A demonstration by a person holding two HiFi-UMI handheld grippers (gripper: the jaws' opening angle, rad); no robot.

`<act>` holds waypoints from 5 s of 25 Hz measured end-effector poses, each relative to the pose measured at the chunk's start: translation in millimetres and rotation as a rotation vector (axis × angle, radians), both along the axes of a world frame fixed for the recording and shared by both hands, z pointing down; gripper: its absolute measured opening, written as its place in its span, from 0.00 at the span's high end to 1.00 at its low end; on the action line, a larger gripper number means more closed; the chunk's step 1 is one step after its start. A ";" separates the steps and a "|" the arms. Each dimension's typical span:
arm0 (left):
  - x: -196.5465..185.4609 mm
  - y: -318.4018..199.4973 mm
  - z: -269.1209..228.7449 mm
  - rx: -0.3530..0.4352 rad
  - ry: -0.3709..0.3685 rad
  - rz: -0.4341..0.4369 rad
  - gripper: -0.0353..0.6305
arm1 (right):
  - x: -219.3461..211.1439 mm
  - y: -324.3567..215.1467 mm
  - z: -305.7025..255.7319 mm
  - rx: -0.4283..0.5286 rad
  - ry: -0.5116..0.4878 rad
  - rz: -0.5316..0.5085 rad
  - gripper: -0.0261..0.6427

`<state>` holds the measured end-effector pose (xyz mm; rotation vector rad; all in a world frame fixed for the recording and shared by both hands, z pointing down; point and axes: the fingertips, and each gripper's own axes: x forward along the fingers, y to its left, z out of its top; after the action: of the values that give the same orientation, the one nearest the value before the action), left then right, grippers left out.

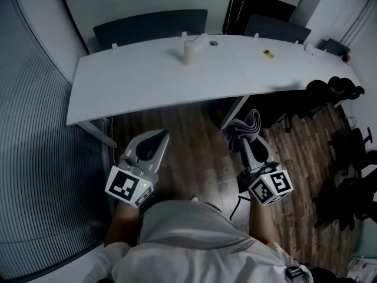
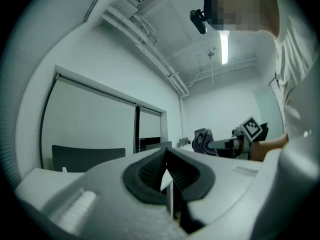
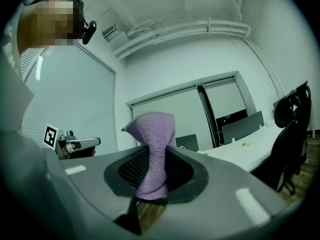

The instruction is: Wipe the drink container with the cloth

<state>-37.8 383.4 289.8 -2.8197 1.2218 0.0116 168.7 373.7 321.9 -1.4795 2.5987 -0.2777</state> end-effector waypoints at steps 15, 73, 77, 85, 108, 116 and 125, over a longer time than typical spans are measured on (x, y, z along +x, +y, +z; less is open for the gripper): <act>20.4 -65.3 37.7 -0.066 0.019 -0.032 0.94 | 18.8 -65.4 35.8 -0.066 0.011 -0.043 0.82; 2.1 -555.9 93.1 -0.210 -0.093 -0.070 0.89 | -33.8 -535.0 104.9 -0.272 0.000 -0.173 0.82; 5.4 -588.4 101.9 -0.228 -0.120 -0.013 0.87 | -48.6 -540.7 116.8 -0.320 0.008 -0.181 0.82; 32.6 -636.9 150.1 -0.337 -0.315 0.197 0.77 | -82.0 -541.1 147.7 -0.432 0.000 -0.187 0.82; 61.4 -669.8 229.2 -0.501 -0.533 0.326 0.81 | -179.0 -533.8 239.0 -0.662 0.057 -0.462 0.82; 62.0 -665.4 227.5 -0.513 -0.553 0.341 0.81 | -196.8 -580.7 244.8 -0.662 0.086 -0.452 0.82; 62.7 -669.7 226.5 -0.516 -0.540 0.337 0.81 | -185.7 -626.0 260.2 -0.716 -0.102 -0.240 0.82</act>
<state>24.9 -286.3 516.3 -3.0649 0.6895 -1.1091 -17.0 -252.3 582.1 -1.2371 2.7177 -1.3861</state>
